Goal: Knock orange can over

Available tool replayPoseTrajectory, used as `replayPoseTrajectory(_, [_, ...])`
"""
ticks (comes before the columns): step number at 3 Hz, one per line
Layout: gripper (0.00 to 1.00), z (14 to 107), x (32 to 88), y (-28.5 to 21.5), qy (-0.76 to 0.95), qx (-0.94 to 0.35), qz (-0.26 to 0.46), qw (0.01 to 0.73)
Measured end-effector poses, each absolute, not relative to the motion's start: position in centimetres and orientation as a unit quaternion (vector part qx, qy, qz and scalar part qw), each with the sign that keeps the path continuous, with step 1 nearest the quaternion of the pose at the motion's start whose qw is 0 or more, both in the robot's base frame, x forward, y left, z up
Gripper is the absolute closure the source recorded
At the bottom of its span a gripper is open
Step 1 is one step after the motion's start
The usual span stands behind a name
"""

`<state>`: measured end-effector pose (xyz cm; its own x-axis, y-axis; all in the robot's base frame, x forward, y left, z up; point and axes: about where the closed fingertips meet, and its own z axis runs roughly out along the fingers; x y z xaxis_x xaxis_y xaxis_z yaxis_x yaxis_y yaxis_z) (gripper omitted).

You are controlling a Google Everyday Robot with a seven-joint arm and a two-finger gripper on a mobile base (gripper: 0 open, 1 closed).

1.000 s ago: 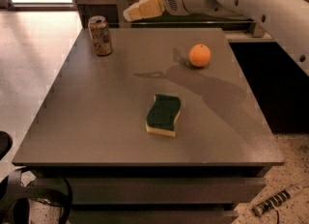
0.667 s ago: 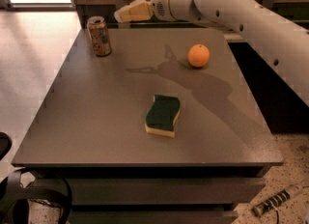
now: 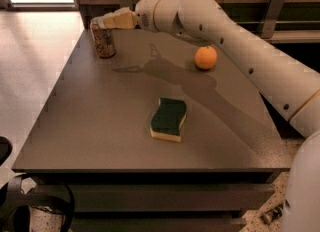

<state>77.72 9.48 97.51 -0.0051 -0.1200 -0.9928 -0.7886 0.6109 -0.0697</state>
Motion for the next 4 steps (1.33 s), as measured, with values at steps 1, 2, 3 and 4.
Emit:
replayPoseTrajectory(1, [0.0,97.5,77.7,9.5,0.655,-0.347,0.272,0.614])
replayPoseTrajectory(2, [0.0,96.4,78.5,10.4,0.664,-0.348,0.263,0.608])
replayPoseTrajectory(3, [0.0,94.4,79.7,11.9,0.677,-0.35,0.25,0.597])
replayPoseTrajectory(4, [0.0,93.1,80.5,13.1,0.682,-0.352,0.25,0.591])
